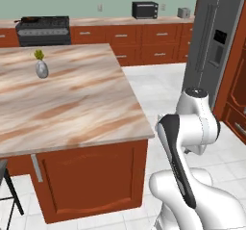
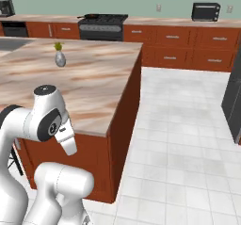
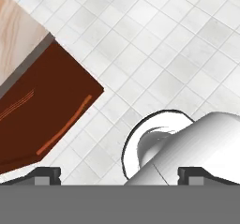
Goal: Take the chicken drumsticks from the pan and place one on each plate on the dining counter.
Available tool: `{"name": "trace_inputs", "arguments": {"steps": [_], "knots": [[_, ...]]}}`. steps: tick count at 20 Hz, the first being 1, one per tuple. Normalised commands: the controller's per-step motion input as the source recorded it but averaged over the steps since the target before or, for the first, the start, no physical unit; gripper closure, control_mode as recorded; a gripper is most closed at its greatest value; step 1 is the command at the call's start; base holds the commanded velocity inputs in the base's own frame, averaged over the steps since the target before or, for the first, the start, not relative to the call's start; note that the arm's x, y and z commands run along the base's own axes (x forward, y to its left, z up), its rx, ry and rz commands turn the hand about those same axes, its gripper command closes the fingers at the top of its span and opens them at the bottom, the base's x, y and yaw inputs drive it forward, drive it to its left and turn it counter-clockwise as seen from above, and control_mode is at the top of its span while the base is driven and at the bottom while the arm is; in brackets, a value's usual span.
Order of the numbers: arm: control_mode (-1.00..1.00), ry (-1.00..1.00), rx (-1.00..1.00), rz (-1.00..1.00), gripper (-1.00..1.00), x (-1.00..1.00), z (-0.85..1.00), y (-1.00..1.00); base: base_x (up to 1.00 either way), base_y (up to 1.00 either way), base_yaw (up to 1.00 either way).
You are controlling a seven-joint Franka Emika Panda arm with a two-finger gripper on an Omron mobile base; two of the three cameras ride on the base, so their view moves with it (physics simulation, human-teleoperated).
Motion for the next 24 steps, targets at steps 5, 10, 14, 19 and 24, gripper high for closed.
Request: {"name": "trace_inputs", "arguments": {"steps": [5,10,14,19,24], "knots": [[1.00,0.00,0.00,0.00,-1.00,0.00,0.00,0.00,0.16,-1.00,0.00],[1.00,0.00,0.00,0.00,-1.00,0.00,0.00,0.00,0.43,-1.00,0.02],[1.00,0.00,0.00,0.00,-1.00,0.00,0.00,0.00,0.96,-1.00,0.05],[1.00,0.00,0.00,0.00,-1.00,0.00,0.00,0.00,1.00,-0.79,0.03],[1.00,0.00,0.00,0.00,-1.00,0.00,0.00,0.00,1.00,-0.40,0.12]]}}
